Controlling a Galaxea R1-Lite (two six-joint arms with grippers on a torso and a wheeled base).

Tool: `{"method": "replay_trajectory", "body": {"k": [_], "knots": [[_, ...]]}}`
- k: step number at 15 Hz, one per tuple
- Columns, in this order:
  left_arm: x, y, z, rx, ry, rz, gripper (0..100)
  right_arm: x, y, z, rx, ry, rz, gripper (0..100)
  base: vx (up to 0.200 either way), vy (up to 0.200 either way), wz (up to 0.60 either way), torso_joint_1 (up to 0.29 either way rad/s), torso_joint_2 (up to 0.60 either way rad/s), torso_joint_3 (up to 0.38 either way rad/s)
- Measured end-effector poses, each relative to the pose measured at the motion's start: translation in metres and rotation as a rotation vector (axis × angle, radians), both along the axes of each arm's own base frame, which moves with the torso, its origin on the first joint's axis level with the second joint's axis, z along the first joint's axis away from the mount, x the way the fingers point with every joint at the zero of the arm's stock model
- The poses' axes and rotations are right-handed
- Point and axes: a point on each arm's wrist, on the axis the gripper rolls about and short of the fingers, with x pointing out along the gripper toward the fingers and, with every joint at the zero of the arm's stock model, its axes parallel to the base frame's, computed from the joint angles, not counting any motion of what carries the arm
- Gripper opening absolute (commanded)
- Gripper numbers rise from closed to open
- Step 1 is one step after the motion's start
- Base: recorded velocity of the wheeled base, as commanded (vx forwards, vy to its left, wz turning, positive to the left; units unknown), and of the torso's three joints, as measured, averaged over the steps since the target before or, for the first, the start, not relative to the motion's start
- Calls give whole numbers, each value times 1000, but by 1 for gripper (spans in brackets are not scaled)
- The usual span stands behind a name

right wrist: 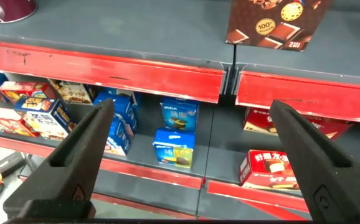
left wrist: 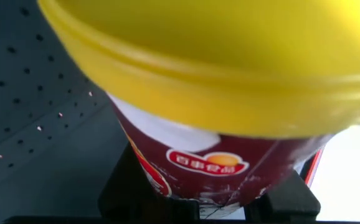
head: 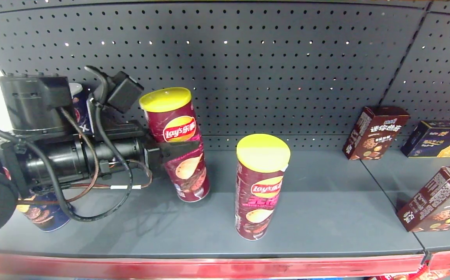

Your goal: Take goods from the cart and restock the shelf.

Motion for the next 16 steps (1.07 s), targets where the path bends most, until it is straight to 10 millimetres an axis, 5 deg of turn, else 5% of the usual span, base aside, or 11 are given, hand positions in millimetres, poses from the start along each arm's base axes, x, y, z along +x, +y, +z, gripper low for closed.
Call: {"method": "replay_trajectory", "body": {"k": [16], "knots": [[93, -62, -7, 78, -97, -80, 0, 0, 0, 0, 0, 1, 0, 100, 0, 0, 0, 0, 0, 0]]}}
